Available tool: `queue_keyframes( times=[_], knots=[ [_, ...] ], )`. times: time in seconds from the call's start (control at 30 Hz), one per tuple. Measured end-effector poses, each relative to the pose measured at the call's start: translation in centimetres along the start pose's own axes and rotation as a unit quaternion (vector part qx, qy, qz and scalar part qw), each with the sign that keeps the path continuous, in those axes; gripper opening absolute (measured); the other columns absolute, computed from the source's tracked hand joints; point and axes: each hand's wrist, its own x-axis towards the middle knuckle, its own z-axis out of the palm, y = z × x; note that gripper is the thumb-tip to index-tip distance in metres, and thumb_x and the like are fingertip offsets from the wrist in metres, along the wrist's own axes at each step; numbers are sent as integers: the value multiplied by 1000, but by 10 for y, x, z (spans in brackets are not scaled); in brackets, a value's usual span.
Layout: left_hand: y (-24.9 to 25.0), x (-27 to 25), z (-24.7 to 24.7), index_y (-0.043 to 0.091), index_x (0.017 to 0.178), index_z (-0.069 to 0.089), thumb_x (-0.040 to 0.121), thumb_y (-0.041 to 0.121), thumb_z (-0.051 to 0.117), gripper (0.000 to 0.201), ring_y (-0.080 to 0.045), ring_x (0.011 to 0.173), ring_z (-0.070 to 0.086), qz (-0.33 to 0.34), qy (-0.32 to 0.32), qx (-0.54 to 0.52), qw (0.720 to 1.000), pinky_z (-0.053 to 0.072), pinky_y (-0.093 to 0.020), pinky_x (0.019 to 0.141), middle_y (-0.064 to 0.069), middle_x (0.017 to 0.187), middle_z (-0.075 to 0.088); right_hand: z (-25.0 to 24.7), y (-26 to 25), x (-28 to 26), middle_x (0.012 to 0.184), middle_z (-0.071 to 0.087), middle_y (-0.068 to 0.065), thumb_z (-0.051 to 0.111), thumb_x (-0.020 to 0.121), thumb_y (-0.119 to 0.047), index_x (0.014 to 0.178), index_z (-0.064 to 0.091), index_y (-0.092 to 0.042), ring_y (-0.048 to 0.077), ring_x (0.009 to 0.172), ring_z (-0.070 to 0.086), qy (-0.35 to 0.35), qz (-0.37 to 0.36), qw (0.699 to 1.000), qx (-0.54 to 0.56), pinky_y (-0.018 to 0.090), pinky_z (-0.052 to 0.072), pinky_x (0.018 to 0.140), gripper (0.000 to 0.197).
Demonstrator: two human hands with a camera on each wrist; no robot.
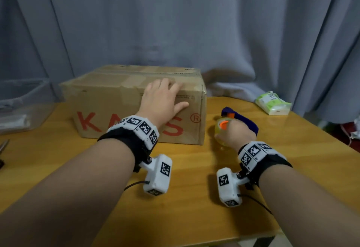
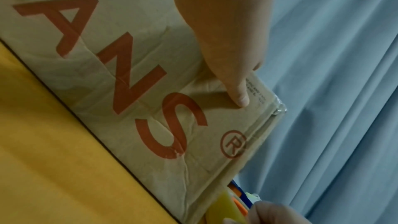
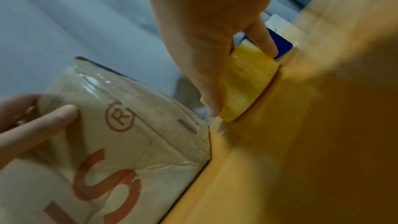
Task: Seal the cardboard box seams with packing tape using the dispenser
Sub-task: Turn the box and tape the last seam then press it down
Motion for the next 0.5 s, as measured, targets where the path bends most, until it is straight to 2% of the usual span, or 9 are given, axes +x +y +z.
queue_keyframes(
  times=[0.07, 0.13, 0.2, 0.27, 0.3, 0.37, 0.5],
  knots=[
    [3, 11, 5, 21, 126, 49, 85, 63, 46, 59, -28, 106, 49, -22, -9, 12, 1000, 35, -39, 90, -8, 117, 52, -7, -6, 10, 92, 63, 1, 56, 88, -44, 104, 60, -15, 26, 97, 60, 14, -30, 999, 9, 51, 43, 99, 34],
    [7, 23, 13, 20, 120, 51, 84, 63, 48, 57, -28, 105, 47, -42, -16, 19, 999, 34, -39, 88, -8, 115, 51, -20, -14, 22, 108, 62, 4, 55, 88, -40, 120, 50, -21, 28, 110, 56, 95, -79, 990, 72, 54, 31, 107, 37],
    [12, 33, 20, 19, 117, 51, 83, 62, 49, 55, -29, 104, 46, -55, -16, 24, 998, 33, -40, 87, -10, 114, 50, -34, -27, 34, 132, 53, 8, 57, 87, -28, 137, 39, -20, 29, 124, 48, 166, -183, 955, 167, 46, 33, 109, 54],
    [14, 42, 28, 18, 115, 51, 83, 61, 50, 54, -30, 105, 46, -66, -13, 29, 997, 33, -40, 87, -11, 114, 50, -45, -45, 46, 148, 37, 10, 57, 87, -20, 145, 34, -20, 28, 135, 36, 161, -286, 928, 178, 38, 28, 113, 62],
    [14, 45, 31, 18, 116, 51, 83, 61, 51, 54, -30, 105, 45, -71, -17, 25, 997, 32, -40, 88, -11, 115, 49, -49, -52, 51, 152, 31, 10, 54, 88, -18, 146, 34, -21, 27, 139, 32, 149, -309, 927, 151, 34, 25, 114, 62],
    [8, 52, 36, 20, 120, 51, 84, 58, 52, 53, -30, 108, 44, -76, -22, -8, 997, 31, -40, 91, -10, 118, 47, -52, -59, 63, 156, 26, 7, 47, 92, -15, 146, 35, -25, 23, 141, 30, 137, -309, 933, 119, 33, 26, 115, 56],
    [-10, 53, 36, 22, 135, 41, 86, 45, 58, 57, -27, 118, 39, -41, -70, -60, 995, 26, -39, 101, -8, 126, 42, -52, -59, 72, 157, 24, -2, 44, 92, -17, 146, 33, -34, 26, 140, 30, 113, -287, 944, 117, 44, 30, 113, 58]
  ],
)
